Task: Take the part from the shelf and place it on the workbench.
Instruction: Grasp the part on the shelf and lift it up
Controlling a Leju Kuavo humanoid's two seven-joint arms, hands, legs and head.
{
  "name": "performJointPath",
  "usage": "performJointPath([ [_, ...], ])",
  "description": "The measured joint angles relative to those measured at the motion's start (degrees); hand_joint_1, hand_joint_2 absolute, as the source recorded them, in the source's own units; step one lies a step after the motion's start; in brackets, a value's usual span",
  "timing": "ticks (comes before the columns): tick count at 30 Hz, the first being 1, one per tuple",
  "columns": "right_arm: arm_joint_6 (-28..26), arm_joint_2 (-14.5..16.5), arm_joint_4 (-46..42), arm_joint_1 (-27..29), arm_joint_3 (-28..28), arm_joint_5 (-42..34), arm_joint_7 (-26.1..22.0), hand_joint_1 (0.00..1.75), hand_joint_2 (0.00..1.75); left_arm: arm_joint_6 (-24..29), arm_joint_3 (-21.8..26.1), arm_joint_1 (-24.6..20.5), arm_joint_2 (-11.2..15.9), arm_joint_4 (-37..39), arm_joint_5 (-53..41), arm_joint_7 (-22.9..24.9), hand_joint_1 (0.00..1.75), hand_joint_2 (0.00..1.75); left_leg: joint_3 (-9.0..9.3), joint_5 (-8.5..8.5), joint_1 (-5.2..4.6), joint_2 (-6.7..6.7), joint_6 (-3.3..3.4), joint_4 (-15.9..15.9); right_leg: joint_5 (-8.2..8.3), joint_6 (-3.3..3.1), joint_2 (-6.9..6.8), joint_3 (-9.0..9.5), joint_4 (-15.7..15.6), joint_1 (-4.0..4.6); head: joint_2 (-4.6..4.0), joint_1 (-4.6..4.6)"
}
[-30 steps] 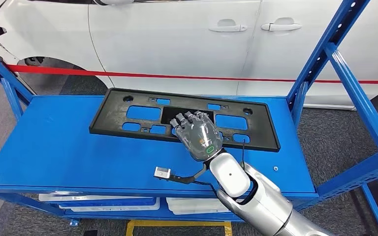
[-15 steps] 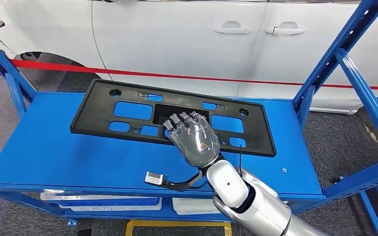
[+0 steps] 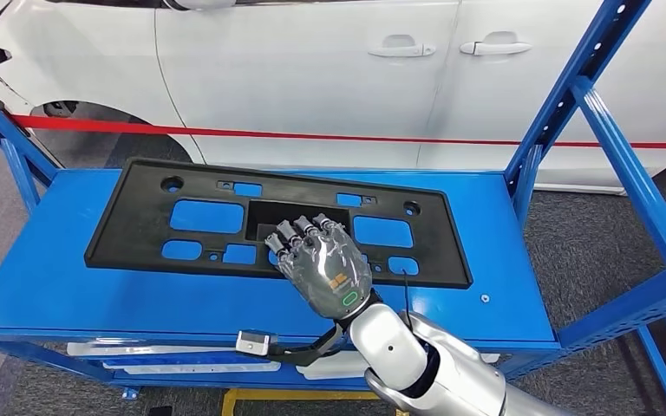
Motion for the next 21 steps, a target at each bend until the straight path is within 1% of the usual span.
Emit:
performJointPath([
  [1, 0.0, 0.0, 0.0, 0.0, 0.3, 0.0, -0.1, 1.75, 1.75, -0.2, 0.0, 0.1, 0.0, 0.0, 0.0, -0.1, 0.0, 1.75, -1.42, -0.98, 0.04, 0.0, -0.13, 3.0, -0.03, -0.05, -0.03, 0.0, 0.0, 0.06, 0.0, 0.01],
  [2, 0.1, 0.0, 0.0, 0.1, 0.5, 0.0, -0.2, 1.75, 1.75, -0.4, 0.0, 0.1, 0.0, 0.0, 0.0, -0.2, 0.0, 1.75, -2.09, -0.96, 0.07, 0.01, -0.21, 4.4, -0.06, -0.09, -0.04, 0.0, 0.1, 0.1, 0.0, 0.01],
  [3, 0.1, 0.0, 0.0, 0.1, 0.6, 0.0, -0.5, 1.75, 1.75, -0.6, 0.0, 0.2, 0.0, 0.0, 0.0, -0.3, 0.0, 1.75, -1.65, 0.2, 0.09, 0.01, -0.22, 3.4, -0.1, -0.08, -0.01, 0.01, 0.2, 0.11, 0.0, 0.01],
  [4, 0.1, 0.0, 0.0, 0.1, 0.7, 0.0, -0.7, 1.75, 1.75, -0.8, 0.0, 0.2, 0.1, 0.0, 0.0, -0.3, 0.0, 1.75, -0.24, 2.15, 0.11, 0.02, -0.16, 0.4, -0.18, -0.03, 0.03, 0.04, 0.3, 0.1, 0.0, 0.01],
  [5, 0.1, 0.0, 0.0, 0.0, 0.7, 0.0, -1.1, 1.75, 1.75, -1.0, 0.0, 0.2, 0.1, 0.0, 0.0, -0.5, 0.0, 1.75, 1.57, 3.95, 0.12, 0.02, -0.02, -3.5, -0.3, 0.08, 0.07, 0.05, 0.5, 0.09, 0.0, 0.01],
  [6, 0.2, 0.0, 0.0, 0.0, 0.7, 0.0, -1.4, 1.75, 1.75, -1.1, 0.0, 0.2, 0.1, 0.0, -0.1, -0.6, 0.0, 1.75, 3.27, 5.25, 0.03, 0.02, 0.15, -7.1, -0.45, 0.27, 0.1, -0.03, 0.7, 0.19, 0.0, 0.01],
  [7, 0.3, 0.0, 0.0, -0.1, 0.7, 0.0, -1.8, 1.75, 1.75, -1.3, 0.0, 0.1, 0.1, 0.0, -0.1, -0.7, 0.0, 1.75, 4.4, 5.92, -0.07, -0.01, 0.38, -9.5, -0.53, 0.53, 0.11, -0.13, 0.9, 0.27, 0.0, 0.03],
  [8, 0.4, 0.0, 0.0, -0.1, 0.7, 0.0, -2.2, 1.75, 1.75, -1.5, 0.0, 0.1, 0.1, 0.0, -0.2, -0.8, 0.0, 1.75, 4.84, 5.93, -0.2, -0.05, 0.63, -10.5, -0.54, 0.78, 0.12, -0.23, 0.9, 0.34, 0.0, 0.05],
  [9, 0.6, 0.1, 0.0, -0.1, 0.6, 0.0, -2.5, 1.75, 1.75, -1.5, 0.0, 0.2, 0.1, 0.0, -0.2, -0.8, 0.0, 1.75, 4.9, 5.94, -0.33, -0.08, 0.87, -10.7, -0.47, 1.04, 0.12, -0.29, 0.9, 0.41, 0.0, 0.07],
  [10, 0.8, 0.1, -0.1, -0.1, 0.6, 0.0, -2.9, 1.75, 1.75, -1.3, 0.0, 0.2, 0.1, 0.0, -0.2, -0.8, 0.0, 1.75, 4.89, 6.1, -0.23, -0.09, 1.22, -10.8, -0.44, 1.32, 0.11, -0.3, 0.8, 0.42, 0.0, 0.08],
  [11, 0.9, 0.1, -0.1, 0.0, 0.4, 0.0, -3.2, 1.75, 1.75, -0.9, 0.0, 0.2, 0.1, 0.0, -0.1, -0.6, 0.0, 1.75, 4.96, 6.28, -0.11, -0.07, 1.56, -11.0, -0.66, 1.59, 0.11, -0.37, 1.0, 0.4, 0.0, 0.09],
  [12, 1.2, 0.1, -0.2, 0.0, 0.2, 0.0, -3.5, 1.75, 1.75, -0.3, 0.0, 0.2, 0.1, 0.0, 0.0, -0.3, 0.0, 1.75, 5.03, 6.45, 0.03, -0.03, 1.96, -11.3, -1.31, 1.85, 0.1, -0.72, 1.8, 0.38, 0.0, 0.11],
  [13, 1.3, 0.1, -0.2, 0.0, -0.1, 0.0, -3.7, 1.75, 1.75, 0.4, 0.0, 0.2, 0.1, 0.0, 0.0, 0.1, 0.0, 1.75, 5.11, 6.59, 0.18, 0.01, 2.32, -11.5, -2.61, 2.09, 0.08, -1.6, 3.8, 0.34, 0.0, 0.13],
  [15, 1.7, 0.1, -0.1, 0.3, -0.7, 0.0, -4.0, 1.75, 1.75, 1.9, 0.0, 0.2, 0.1, 0.0, 0.0, 0.8, 0.0, 1.75, 5.09, 6.6, 0.17, 0.06, 2.72, -11.6, -6.14, 2.44, 0.06, -4.74, 10.6, 0.19, 0.0, 0.15],
  [16, 1.9, 0.1, 0.0, 0.5, -0.9, 0.0, -4.1, 1.75, 1.75, 2.6, 0.0, 0.2, 0.1, 0.0, 0.0, 1.2, 0.0, 1.75, 5.09, 6.58, 0.16, 0.06, 2.78, -11.6, -7.42, 2.58, 0.06, -6.36, 14.1, 0.11, 0.0, 0.15],
  [17, 2.0, 0.1, 0.1, 0.7, -1.1, 0.0, -4.2, 1.75, 1.75, 3.1, 0.1, 0.2, 0.1, 0.0, 0.0, 1.5, 0.0, 1.75, 5.1, 6.57, 0.15, 0.05, 2.81, -11.5, -7.71, 2.65, 0.06, -7.3, 16.0, 0.04, 0.0, 0.15],
  [18, 2.0, 0.1, 0.1, 0.9, -1.3, 0.0, -4.2, 1.75, 1.75, 3.4, 0.1, 0.2, 0.1, 0.0, 0.0, 1.6, 0.0, 1.75, 5.12, 6.55, 0.15, 0.02, 2.8, -11.5, -6.89, 2.65, 0.05, -7.24, 15.7, -0.02, 0.0, 0.16],
  [19, 2.1, 0.1, 0.2, 0.9, -1.4, 0.0, -4.3, 1.75, 1.75, 3.6, 0.2, 0.2, 0.1, 0.0, 0.0, 1.7, 0.0, 1.75, 5.19, 6.51, 0.15, -0.02, 2.75, -11.5, -5.13, 2.54, 0.05, -6.07, 13.3, -0.08, 0.0, 0.15],
  [20, 2.0, 0.1, 0.2, 1.0, -1.6, 0.0, -4.3, 1.75, 1.75, 3.7, 0.3, 0.2, 0.0, 0.0, 0.0, 1.8, 0.0, 1.75, 5.27, 6.44, 0.15, -0.06, 2.64, -11.5, -3.04, 2.33, 0.04, -4.19, 9.4, -0.11, 0.0, 0.16],
  [21, 2.0, 0.2, 0.2, 1.0, -1.7, 0.0, -4.3, 1.75, 1.75, 3.7, 0.4, 0.2, 0.0, 0.0, 0.0, 1.8, 0.0, 1.75, 5.28, 6.33, 0.04, -0.09, 2.46, -11.4, -1.53, 2.09, 0.03, -2.36, 5.6, -0.02, 0.0, 0.15],
])
